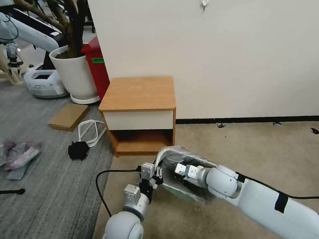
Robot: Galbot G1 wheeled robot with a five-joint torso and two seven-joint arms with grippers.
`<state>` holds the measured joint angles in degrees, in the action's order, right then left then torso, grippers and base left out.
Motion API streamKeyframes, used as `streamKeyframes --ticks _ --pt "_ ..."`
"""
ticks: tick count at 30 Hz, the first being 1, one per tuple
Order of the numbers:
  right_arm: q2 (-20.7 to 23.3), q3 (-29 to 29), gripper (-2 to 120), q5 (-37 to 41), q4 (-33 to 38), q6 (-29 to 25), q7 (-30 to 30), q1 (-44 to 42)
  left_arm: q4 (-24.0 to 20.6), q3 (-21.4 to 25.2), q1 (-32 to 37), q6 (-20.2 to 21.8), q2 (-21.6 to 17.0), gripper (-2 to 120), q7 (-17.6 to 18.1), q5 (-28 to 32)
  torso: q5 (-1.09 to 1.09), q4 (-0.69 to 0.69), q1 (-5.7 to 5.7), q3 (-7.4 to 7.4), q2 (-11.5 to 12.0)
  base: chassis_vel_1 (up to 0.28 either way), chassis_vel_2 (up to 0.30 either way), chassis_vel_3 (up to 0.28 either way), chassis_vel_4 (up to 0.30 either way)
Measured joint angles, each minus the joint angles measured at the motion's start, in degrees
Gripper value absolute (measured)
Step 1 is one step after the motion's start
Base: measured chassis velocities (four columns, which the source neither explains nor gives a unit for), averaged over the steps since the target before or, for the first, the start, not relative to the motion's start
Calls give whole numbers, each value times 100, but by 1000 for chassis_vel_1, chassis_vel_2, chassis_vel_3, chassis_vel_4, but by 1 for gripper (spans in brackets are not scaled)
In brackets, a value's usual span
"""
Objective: Pick up the garbage bag from the table and place it over the trash can.
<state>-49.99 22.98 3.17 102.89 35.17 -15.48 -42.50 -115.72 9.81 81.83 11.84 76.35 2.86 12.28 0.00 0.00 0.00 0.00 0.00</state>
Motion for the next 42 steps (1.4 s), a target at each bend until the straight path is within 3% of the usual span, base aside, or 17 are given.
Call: streamKeyframes --ticks 10,18,21,25,29,30,34,35,38,42 --pt "210 -126 0 242 586 -19 78 -24 97 202 -123 0 -124 5 185 261 0 0 0 0 0 0 0 0 0" --pt "638 -572 0 584 1376 -146 144 -217 111 371 -130 5 -200 5 293 480 -1 0 0 0 0 0 0 0 0" --pt "839 -884 0 738 1705 -211 203 -402 109 415 -138 22 -236 5 374 646 -1 1 0 0 0 0 0 0 0" --pt "1308 -1805 0 1086 2376 -473 344 -953 18 502 -128 187 -298 5 622 1252 0 -2 0 0 0 0 0 0 0" --pt "1453 -2440 2 1298 2654 -591 523 -1226 -46 551 -87 310 -326 5 756 1662 0 -1 0 0 0 0 0 0 0" --pt "1453 -2440 2 1298 2654 -591 523 -1226 -46 551 -87 310 -326 5 756 1662 0 -1 0 0 0 0 0 0 0" --pt "1216 -3646 25 1441 2765 -797 940 -1674 -310 710 60 722 -367 5 1187 2774 1 0 0 0 0 0 0 0 0" --pt "1216 -3646 25 1441 2765 -797 940 -1674 -310 710 60 722 -367 5 1187 2774 1 0 0 0 0 0 0 0 0" --pt "704 -4251 38 1464 2687 -887 1163 -2171 -510 901 202 1145 -433 5 1637 3544 -1 1 0 0 0 0 0 0 0" --pt "179 -4622 54 1411 2691 -927 1176 -2635 -575 970 254 1388 -458 5 1959 3904 -1 0 0 0 0 0 0 0 0"
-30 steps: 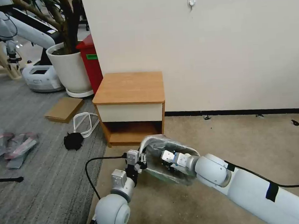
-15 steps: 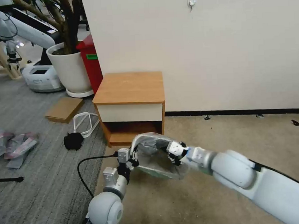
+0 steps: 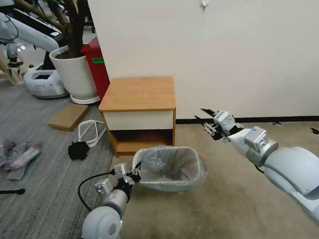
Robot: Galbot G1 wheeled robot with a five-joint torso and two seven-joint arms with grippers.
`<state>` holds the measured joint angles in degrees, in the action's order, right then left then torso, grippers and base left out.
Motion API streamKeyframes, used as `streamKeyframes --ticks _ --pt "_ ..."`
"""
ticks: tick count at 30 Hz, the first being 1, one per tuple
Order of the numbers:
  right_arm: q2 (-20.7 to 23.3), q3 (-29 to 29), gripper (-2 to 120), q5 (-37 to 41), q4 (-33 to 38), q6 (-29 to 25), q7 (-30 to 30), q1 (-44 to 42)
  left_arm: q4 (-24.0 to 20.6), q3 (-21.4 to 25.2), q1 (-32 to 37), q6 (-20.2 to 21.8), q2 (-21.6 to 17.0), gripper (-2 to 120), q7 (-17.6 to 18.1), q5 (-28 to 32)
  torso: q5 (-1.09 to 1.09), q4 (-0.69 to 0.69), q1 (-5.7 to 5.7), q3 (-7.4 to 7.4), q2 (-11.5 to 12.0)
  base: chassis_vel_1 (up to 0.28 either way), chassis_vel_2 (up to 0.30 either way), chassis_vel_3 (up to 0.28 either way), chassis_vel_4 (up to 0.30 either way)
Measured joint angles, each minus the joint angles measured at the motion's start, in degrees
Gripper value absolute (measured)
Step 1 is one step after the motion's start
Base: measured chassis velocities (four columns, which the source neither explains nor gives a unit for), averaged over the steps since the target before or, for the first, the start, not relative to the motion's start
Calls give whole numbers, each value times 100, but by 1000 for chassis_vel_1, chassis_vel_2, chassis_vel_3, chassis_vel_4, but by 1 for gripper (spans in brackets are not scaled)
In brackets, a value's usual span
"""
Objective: Pick up the garbage bag from the table and place it over the trash can.
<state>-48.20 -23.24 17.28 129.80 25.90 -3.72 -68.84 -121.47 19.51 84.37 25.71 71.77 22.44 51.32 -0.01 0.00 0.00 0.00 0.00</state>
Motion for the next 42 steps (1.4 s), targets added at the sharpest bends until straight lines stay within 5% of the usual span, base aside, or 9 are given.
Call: streamKeyframes --ticks 5,15,23,42 --pt "-526 -273 70 -310 -22 -160 -18 -483 135 -11 23 179 18 5 160 251 1 0 0 0 0 0 0 0 0" --pt "-894 -574 104 -404 -74 -249 -35 -737 531 -64 63 277 59 5 239 109 1 1 0 0 0 0 0 0 0" --pt "-895 -610 112 -347 -90 -276 -42 -725 597 -58 93 265 119 6 245 -59 -2 2 0 1 -1 0 0 0 0" --pt "-826 -687 98 -249 -106 -272 -56 -693 371 -28 148 315 42 75 218 -126 1 0 0 0 0 0 0 0 0"
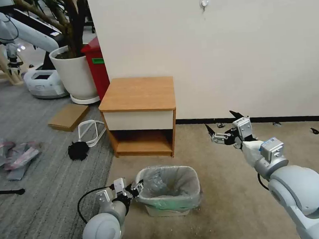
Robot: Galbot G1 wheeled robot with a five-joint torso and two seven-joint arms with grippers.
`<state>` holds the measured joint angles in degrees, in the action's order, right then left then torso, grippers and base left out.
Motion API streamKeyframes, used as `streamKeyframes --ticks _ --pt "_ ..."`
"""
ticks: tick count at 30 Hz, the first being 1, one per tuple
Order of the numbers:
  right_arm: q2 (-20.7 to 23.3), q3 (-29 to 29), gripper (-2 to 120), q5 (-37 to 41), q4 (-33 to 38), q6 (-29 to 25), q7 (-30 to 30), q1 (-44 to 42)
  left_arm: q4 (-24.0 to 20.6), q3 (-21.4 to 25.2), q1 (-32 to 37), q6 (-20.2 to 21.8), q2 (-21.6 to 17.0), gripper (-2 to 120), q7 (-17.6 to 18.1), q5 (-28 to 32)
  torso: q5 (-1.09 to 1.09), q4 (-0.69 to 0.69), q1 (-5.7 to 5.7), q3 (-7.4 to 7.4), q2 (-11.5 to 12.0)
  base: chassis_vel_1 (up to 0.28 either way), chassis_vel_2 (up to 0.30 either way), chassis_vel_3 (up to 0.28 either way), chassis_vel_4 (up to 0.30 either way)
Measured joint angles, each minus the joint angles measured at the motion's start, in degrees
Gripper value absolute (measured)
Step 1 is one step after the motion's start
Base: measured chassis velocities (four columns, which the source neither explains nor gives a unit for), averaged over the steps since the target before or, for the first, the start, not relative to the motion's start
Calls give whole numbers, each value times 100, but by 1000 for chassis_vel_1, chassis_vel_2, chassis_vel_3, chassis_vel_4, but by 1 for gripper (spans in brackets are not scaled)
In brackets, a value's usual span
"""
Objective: Pick up the garbage bag from the table and place it over the trash can.
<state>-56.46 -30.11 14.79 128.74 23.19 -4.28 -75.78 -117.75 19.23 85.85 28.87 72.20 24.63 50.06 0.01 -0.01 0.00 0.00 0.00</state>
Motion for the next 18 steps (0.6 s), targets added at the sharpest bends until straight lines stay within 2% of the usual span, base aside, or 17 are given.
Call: streamKeyframes --ticks 1,7,15,17,18 --pt "0 0 98 0 0 0 0 0 0 0 0 0 0 75 0 0 0 0 0 0 0 0 0 0 0" --pt "-6 -24 97 3 3 5 -2 -24 -137 40 50 41 -23 98 -33 24 -1 0 0 0 0 0 0 0 0" --pt "-32 -52 96 13 3 -5 -3 -31 -266 101 121 36 -13 100 -281 14 -1 0 0 0 0 0 0 0 0" --pt "-37 -66 96 27 2 -10 -4 -30 -345 156 178 24 -16 100 -380 -57 0 0 0 0 0 0 0 0 0" --pt "-44 -87 95 76 3 -18 -1 -27 -428 219 252 -23 -34 100 -549 -219 -1 0 0 0 0 0 0 0 0"
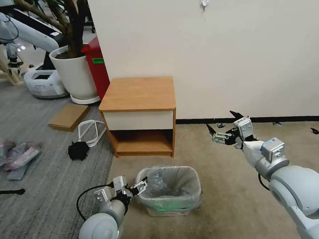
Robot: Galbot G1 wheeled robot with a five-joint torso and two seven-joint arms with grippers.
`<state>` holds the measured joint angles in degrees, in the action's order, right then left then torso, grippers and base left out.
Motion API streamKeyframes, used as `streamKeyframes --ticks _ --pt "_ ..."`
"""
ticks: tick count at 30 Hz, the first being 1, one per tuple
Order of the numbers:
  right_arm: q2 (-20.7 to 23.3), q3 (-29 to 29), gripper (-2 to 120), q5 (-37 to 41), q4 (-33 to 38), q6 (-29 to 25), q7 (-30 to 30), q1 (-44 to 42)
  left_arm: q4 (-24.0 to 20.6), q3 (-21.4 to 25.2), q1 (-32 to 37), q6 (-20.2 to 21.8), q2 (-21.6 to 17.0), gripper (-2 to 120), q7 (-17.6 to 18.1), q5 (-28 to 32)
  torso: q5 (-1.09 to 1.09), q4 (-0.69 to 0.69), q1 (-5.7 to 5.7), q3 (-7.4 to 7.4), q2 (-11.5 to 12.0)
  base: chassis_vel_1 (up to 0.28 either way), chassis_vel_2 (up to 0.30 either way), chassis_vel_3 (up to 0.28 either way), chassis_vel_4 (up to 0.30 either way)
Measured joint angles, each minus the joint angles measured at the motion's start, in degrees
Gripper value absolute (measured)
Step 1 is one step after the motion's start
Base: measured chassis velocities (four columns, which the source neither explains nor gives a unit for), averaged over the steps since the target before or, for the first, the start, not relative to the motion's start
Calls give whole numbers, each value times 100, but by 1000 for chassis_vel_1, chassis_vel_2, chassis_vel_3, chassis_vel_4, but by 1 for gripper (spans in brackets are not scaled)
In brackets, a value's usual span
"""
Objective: Pick up the garbage bag from the table and place it over the trash can.
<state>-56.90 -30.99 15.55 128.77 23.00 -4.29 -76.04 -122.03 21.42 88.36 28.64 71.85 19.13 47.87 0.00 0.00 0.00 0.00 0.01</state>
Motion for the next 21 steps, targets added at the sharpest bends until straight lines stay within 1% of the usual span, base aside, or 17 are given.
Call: streamKeyframes --ticks 1,2,3,5,6,8,10,11,12,13,14,15,17,19,20,21 --pt "-6 -33 95 89 0 -26 9 5 -79 60 66 -89 -26 100 -171 -204 0 1 0 0 0 0 0 0 0" --pt "-6 -33 95 89 0 -26 9 5 -79 60 66 -89 -26 100 -171 -204 0 1 0 0 0 0 0 0 0" --pt "-8 -89 96 269 -4 -135 11 7 -204 165 151 -227 -57 100 -446 -479 0 1 0 0 0 0 0 0 0" --pt "-17 -193 97 597 -27 -376 3 -14 -411 337 261 -492 -87 100 -787 -829 0 1 0 0 0 0 0 0 0" --pt "-17 -193 97 597 -27 -376 3 -14 -411 337 261 -492 -87 100 -787 -829 0 1 0 0 0 0 0 0 0" --pt "-59 -350 101 917 -59 -720 -35 -104 -600 557 359 -906 -88 100 -1121 -1273 0 1 0 0 0 0 0 0 0" --pt "-138 -485 103 1011 -109 -1075 -56 -227 -703 786 463 -1395 -72 100 -1416 -1732 0 0 0 0 0 0 0 0 0" --pt "-138 -485 103 1011 -109 -1075 -56 -227 -703 786 463 -1395 -72 100 -1416 -1732 0 0 0 0 0 0 0 0 0" --pt "-203 -558 104 1062 -140 -1349 -44 -332 -764 969 542 -1699 -54 100 -1626 -2057 0 0 0 0 0 0 0 0 0" --pt "-262 -607 105 1111 -153 -1567 -28 -425 -815 1140 631 -2049 -29 100 -1764 -2373 0 0 0 0 0 0 0 0 0" --pt "-329 -655 105 1119 -158 -1759 -22 -522 -852 1273 706 -2250 7 100 -1839 -2580 0 1 0 0 0 0 0 0 0" --pt "-329 -655 105 1119 -158 -1759 -22 -522 -852 1273 706 -2250 7 100 -1839 -2580 0 1 0 0 0 0 0 0 0" --pt "-527 -754 104 985 -178 -2178 -22 -729 -950 1590 917 -2689 166 100 -1914 -3044 0 0 0 0 0 0 0 0 0" --pt "-713 -816 103 758 -217 -2527 -18 -858 -985 1766 1067 -2964 326 100 -1922 -3362 0 0 0 0 -1 0 0 0 0" --pt "-713 -816 103 758 -217 -2527 -18 -858 -985 1766 1067 -2964 326 100 -1922 -3362 0 0 0 0 -1 0 0 0 0" --pt "-829 -831 102 553 -264 -2789 -17 -934 -987 1834 1155 -3126 445 100 -1922 -3528 0 1 0 0 0 0 0 0 0"
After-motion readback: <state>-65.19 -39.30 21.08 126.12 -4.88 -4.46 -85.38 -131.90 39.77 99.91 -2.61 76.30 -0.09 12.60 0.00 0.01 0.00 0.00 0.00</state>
